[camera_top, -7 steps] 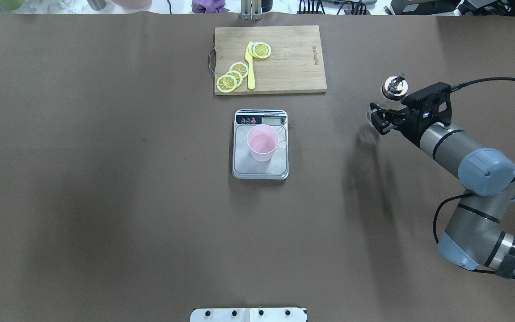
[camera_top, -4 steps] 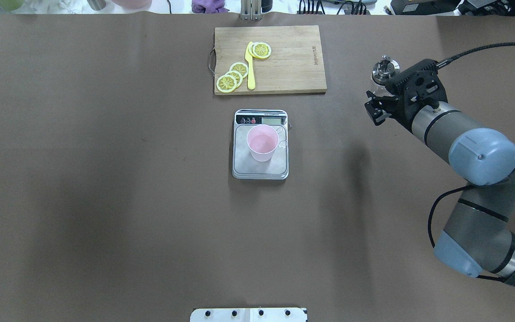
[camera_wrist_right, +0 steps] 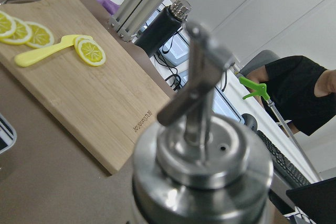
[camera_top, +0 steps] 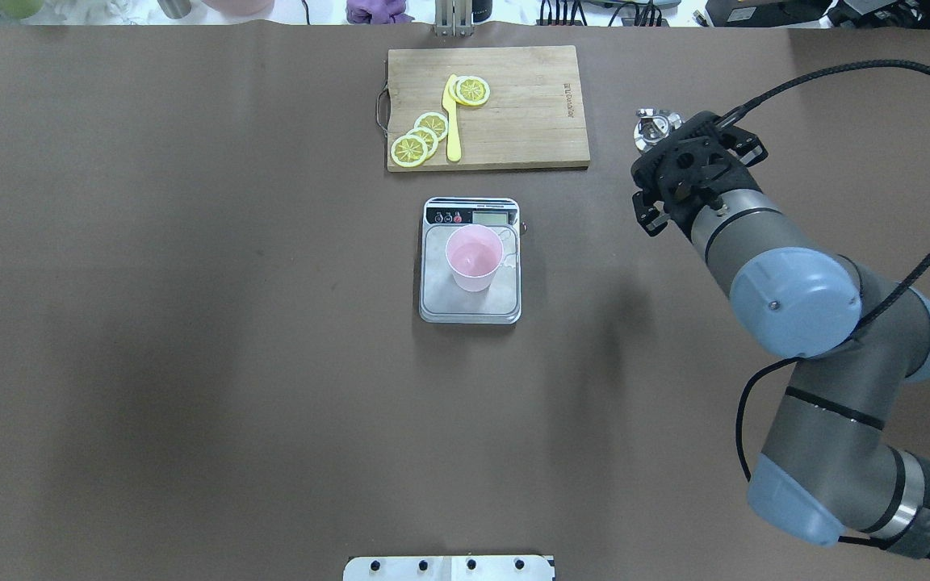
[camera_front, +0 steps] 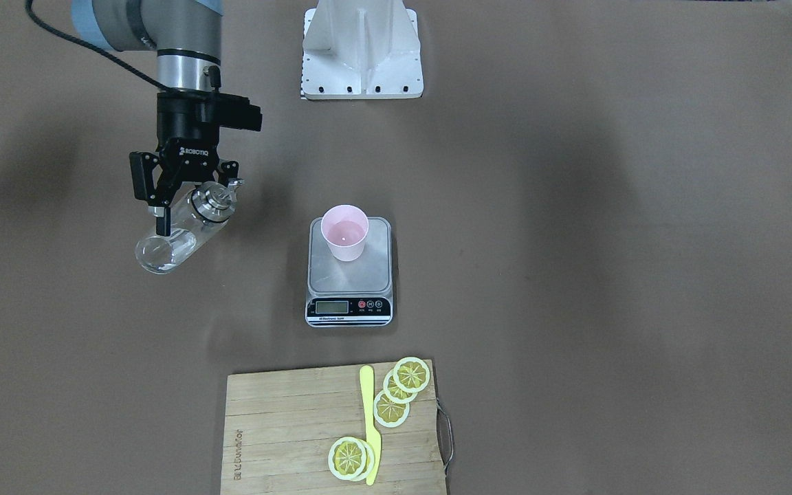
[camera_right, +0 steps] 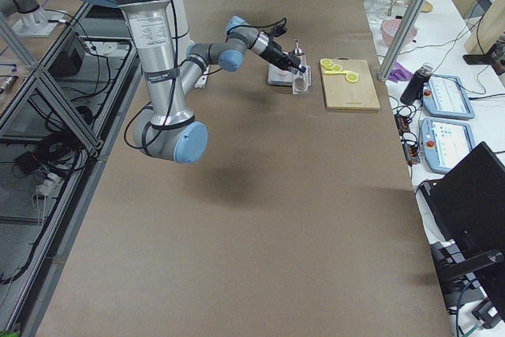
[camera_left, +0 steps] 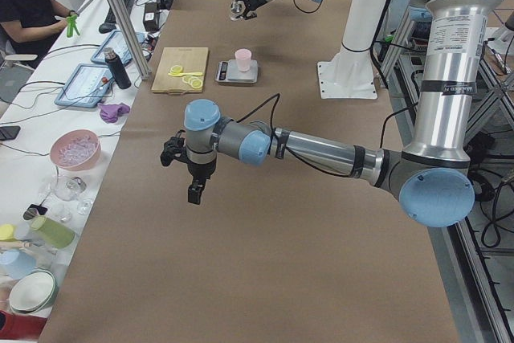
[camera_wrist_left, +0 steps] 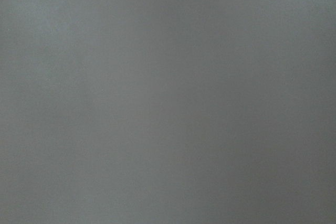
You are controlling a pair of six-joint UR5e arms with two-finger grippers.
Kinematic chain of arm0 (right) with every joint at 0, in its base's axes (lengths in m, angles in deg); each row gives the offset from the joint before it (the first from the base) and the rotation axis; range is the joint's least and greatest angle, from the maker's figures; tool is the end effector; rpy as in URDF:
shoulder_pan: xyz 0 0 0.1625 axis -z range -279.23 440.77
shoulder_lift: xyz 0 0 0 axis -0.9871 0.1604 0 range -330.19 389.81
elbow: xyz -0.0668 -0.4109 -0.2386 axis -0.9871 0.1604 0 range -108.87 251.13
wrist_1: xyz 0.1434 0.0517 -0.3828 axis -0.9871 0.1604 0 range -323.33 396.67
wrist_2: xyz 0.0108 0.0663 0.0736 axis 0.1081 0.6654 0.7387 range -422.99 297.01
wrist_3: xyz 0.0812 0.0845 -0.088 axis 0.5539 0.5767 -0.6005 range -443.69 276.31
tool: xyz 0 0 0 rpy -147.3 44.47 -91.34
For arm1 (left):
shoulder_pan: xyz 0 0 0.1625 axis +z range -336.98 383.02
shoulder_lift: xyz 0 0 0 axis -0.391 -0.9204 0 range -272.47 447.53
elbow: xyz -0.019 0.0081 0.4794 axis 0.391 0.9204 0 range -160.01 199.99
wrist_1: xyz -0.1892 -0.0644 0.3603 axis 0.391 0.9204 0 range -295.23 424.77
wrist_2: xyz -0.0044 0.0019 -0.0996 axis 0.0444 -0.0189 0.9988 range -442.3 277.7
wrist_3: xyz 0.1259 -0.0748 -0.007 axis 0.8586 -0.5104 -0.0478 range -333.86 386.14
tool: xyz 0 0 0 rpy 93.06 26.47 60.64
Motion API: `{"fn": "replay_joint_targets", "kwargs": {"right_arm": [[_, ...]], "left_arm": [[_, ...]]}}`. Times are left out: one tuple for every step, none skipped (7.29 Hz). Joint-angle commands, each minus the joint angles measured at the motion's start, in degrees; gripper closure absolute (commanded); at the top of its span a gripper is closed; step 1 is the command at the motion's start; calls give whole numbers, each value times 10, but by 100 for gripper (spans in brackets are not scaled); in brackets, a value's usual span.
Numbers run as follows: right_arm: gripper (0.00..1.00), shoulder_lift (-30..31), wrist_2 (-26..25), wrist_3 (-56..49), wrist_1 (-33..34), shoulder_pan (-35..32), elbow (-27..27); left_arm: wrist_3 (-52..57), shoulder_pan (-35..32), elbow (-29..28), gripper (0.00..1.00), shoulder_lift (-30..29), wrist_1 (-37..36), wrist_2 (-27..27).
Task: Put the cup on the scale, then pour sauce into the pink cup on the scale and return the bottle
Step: 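Lift the sauce bottle with the right gripper over the pink cup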
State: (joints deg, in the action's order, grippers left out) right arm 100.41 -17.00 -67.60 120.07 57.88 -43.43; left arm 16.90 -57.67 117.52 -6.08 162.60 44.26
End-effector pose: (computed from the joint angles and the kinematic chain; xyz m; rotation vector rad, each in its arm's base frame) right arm -0.4473 -0.4440 0.3344 1.1073 -0.0202 -0.4603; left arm 0.0430 -0.5456 0.6450 0.2135 0.6754 0.1070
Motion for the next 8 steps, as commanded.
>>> {"fn": "replay_joint_targets", "kwargs": {"right_arm": [[100,-3,-77,-97,46,34,-1],[100,-1,-90,-135,59,36,0],[100,-6,-107,-156,86,43,2],[100,-6,-114,-161,113,49,3],[100,-12,-121,-161,137,56,6],[100,-26,-122,-161,153,60,13],[100,-46,-122,-161,169,62,30],[100,-66,-123,-161,170,62,48]], "left_arm": [[1,0,-5,2,0,1,1],[1,0,-5,2,1,0,1],[1,0,-9,2,1,0,1],[2,0,-14,2,0,1,1],[2,1,-16,2,0,3,1],[2,1,-17,2,0,3,0],[2,1,-17,2,0,2,0],[2,1,-22,2,0,6,1]]}}
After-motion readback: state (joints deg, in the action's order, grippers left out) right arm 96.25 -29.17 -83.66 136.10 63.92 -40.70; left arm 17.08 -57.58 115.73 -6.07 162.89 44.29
